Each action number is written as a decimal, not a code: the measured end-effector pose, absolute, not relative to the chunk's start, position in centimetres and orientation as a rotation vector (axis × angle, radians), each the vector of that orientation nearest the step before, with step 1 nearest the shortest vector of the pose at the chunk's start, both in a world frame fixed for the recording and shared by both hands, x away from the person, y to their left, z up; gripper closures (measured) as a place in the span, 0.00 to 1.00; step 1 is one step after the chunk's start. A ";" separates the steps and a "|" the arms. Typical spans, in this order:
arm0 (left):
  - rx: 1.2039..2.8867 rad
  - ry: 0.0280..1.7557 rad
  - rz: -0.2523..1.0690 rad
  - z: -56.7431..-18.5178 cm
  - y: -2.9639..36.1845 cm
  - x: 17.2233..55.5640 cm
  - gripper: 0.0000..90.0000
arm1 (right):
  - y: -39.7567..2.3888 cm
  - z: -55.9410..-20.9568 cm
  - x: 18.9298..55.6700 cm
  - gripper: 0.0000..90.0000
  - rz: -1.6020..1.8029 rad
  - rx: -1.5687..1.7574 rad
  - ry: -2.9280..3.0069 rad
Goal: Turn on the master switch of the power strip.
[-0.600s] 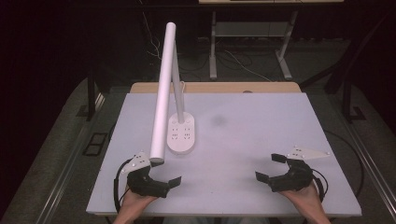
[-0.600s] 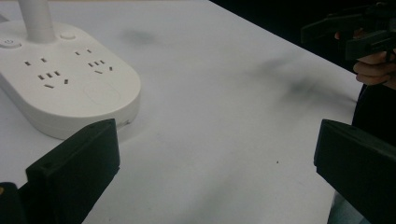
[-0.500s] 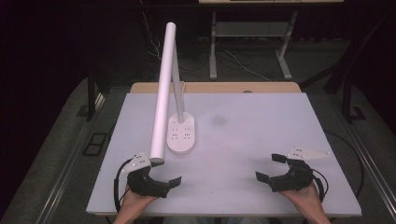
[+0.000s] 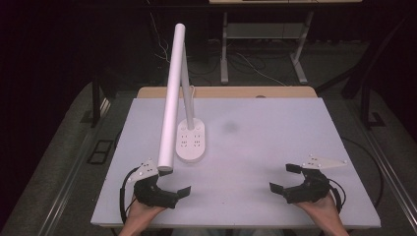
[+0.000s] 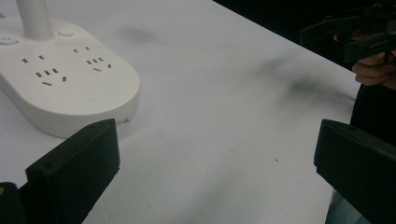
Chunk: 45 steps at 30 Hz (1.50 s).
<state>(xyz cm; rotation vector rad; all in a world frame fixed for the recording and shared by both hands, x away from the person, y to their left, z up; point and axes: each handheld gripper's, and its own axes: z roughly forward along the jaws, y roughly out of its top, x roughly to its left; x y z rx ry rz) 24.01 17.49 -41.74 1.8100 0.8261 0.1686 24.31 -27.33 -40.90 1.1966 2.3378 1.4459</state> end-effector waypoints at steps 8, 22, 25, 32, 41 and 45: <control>1.823 0.824 0.162 -41.7 17.5 24.1 0.00 | -27.5 -41.1 24.2 0.00 1.440 1.198 2.349; 1.866 0.810 0.148 -41.3 17.4 24.3 0.00 | -27.6 -41.2 24.3 0.00 1.422 1.214 2.356; 1.883 0.815 0.141 -41.1 17.3 24.5 0.00 | -27.7 -41.2 24.3 0.00 1.418 1.212 2.353; 1.905 0.813 0.130 -40.6 17.4 24.9 0.00 | -27.8 -41.2 24.3 0.00 1.411 1.211 2.349; 1.904 0.822 0.108 -40.0 17.8 25.4 0.00 | -27.9 -41.3 24.3 0.00 1.403 1.229 2.344; 1.901 0.830 0.111 -39.7 18.1 25.8 0.00 | -27.9 -41.3 24.3 0.00 1.396 1.219 2.349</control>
